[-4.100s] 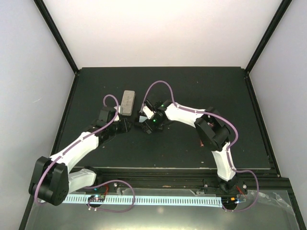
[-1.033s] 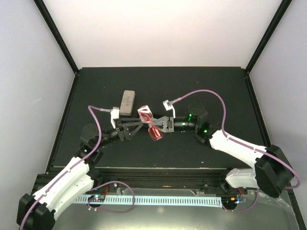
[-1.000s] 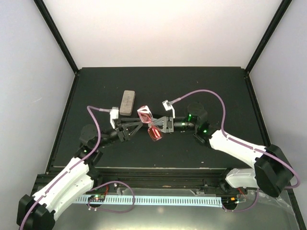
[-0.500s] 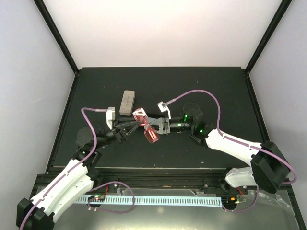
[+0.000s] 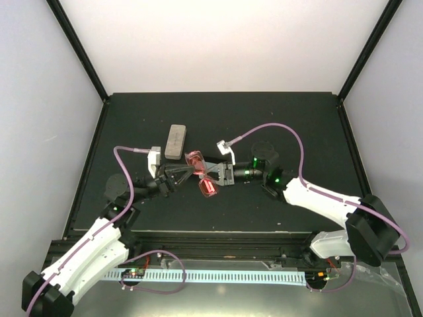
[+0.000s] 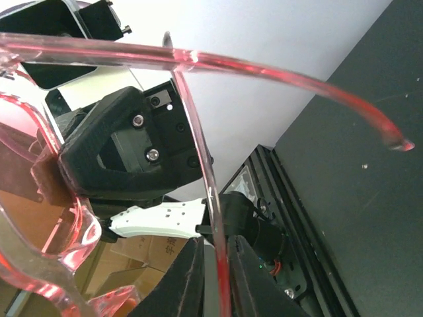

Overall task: Organize the sunglasses
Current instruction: Pick up the sunglasses from the center of the board.

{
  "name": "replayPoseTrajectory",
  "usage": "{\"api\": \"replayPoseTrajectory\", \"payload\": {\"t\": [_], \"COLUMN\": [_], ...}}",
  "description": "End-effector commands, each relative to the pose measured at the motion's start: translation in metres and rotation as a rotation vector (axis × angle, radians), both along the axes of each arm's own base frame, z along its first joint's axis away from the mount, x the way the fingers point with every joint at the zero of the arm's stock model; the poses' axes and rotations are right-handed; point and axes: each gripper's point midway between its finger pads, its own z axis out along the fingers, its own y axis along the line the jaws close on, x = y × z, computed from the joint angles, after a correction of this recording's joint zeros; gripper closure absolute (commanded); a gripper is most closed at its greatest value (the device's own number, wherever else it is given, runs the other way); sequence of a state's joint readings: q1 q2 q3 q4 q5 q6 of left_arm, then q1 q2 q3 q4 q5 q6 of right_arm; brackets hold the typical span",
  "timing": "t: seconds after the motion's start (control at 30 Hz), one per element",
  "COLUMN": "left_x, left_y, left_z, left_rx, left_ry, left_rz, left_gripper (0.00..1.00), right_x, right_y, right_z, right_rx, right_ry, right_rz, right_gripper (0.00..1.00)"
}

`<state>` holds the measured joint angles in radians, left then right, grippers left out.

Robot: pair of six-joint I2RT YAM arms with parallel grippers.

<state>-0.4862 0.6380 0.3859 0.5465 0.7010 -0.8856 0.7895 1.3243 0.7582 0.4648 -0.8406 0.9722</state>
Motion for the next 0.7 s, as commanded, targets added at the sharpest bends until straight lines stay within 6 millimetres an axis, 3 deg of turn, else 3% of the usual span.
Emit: {"api": "replayPoseTrajectory", "payload": {"t": [0.0,0.07,0.17,0.33,0.43,0.57,0.67], "left_x": [0.0,-0.002,-0.004,-0.007,-0.005,-0.005,-0.005], "left_y": [0.001,0.003,0.005,0.006,0.006,0.003,0.002], "left_z": [0.019,0.021,0.022,0.023,0.021,0.021,0.022], "left_rx": [0.014,0.03,0.045,0.047,0.048,0.042,0.037], "left_ry": [-0.087,-0.11,-0.137,-0.145,-0.136,-0.128,-0.126], "left_rz": [0.018,0.03,0.046,0.049,0.047,0.027,0.016], "left_gripper": [0.98,0.99,0.98,0.99,0.99,0.98,0.98], "right_x": [-0.005,-0.002,0.0,-0.002,-0.013,-0.031,-0.027], "right_y": [-0.003,-0.011,-0.026,-0.048,-0.052,-0.044,-0.033], "right_z": [0.005,0.004,0.007,0.015,0.03,0.058,0.057], "right_rx": [-0.022,-0.027,-0.015,-0.002,0.043,0.141,0.109], "right_ry": [-0.068,-0.093,-0.124,-0.21,-0.277,-0.354,-0.379], "right_rz": [0.018,-0.021,-0.064,-0.125,-0.095,0.014,0.028], "right_gripper": [0.76,0.61,0.52,0.51,0.52,0.53,0.53]}}
